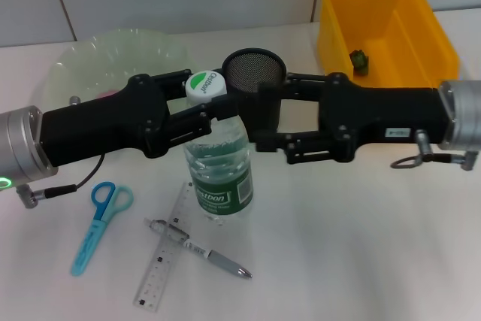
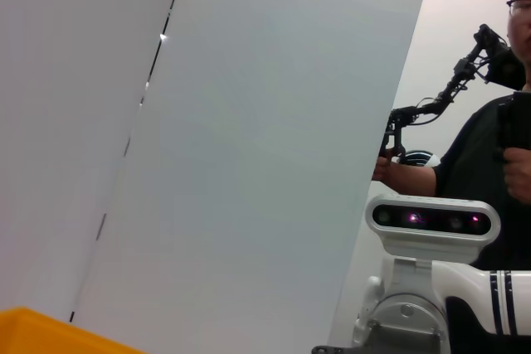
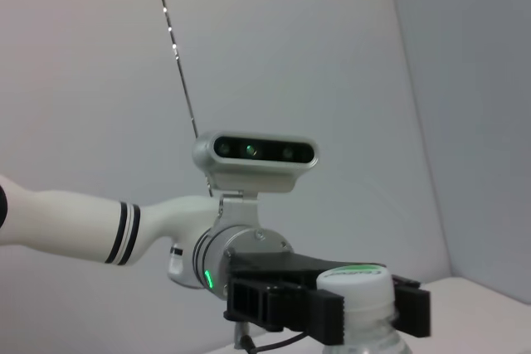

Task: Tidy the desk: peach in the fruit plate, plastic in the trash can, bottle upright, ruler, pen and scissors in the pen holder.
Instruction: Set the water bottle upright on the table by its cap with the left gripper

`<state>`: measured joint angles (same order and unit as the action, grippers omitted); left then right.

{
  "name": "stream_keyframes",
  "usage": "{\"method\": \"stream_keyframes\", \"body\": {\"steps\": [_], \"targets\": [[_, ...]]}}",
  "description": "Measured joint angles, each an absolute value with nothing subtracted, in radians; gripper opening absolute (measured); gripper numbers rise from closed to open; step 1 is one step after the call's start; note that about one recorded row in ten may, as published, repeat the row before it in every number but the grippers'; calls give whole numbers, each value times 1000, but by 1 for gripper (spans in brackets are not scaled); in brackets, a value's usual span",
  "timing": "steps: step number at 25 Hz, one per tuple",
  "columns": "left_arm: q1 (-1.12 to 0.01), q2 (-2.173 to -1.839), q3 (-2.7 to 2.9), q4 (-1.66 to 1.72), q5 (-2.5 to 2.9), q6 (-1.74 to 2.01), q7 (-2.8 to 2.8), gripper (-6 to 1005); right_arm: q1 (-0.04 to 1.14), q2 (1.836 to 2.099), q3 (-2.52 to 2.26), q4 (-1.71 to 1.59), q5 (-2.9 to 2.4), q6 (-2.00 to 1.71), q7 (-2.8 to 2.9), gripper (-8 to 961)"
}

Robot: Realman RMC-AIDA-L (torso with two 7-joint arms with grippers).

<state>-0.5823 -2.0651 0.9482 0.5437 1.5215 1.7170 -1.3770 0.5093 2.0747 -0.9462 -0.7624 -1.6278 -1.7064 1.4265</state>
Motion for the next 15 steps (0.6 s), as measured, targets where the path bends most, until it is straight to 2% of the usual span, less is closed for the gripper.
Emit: {"method": "stream_keyframes", "body": {"steps": [9, 15], "targets": [[-569, -2055, 915, 554, 1521, 1718, -1378, 453, 447, 2073, -884, -779, -1628, -1731, 1426, 810], [-550, -2037, 877, 559, 1524, 1719, -1375, 453, 406, 2060, -844, -779, -1638, -1759, 1426, 810]]}}
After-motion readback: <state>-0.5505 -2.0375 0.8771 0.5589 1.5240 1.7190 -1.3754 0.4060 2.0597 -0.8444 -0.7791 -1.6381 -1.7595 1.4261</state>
